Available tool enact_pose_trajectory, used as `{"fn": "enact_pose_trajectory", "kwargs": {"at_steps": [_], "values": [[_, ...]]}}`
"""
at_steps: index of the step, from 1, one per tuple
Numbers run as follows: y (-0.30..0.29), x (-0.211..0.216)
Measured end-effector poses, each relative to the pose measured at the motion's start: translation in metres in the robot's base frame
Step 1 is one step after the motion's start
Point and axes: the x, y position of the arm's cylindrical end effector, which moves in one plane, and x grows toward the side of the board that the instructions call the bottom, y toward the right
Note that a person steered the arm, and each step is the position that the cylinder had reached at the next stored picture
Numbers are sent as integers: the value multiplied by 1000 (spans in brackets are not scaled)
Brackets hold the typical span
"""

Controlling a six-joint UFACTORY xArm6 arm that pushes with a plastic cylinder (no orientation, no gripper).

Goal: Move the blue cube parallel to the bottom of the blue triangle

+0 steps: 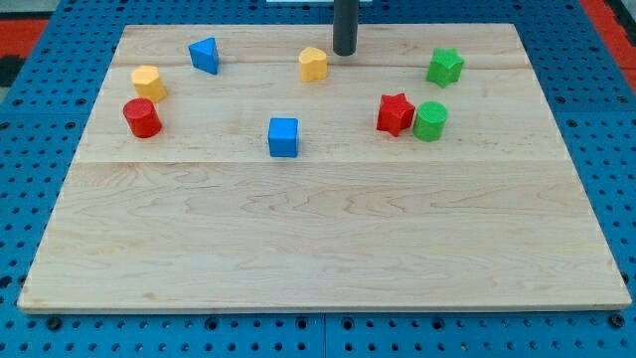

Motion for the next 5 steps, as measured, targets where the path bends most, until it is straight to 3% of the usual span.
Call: {"fn": "enact_pose_trajectory", "kwargs": {"at_steps": [5], "values": [[-3,8]]}}
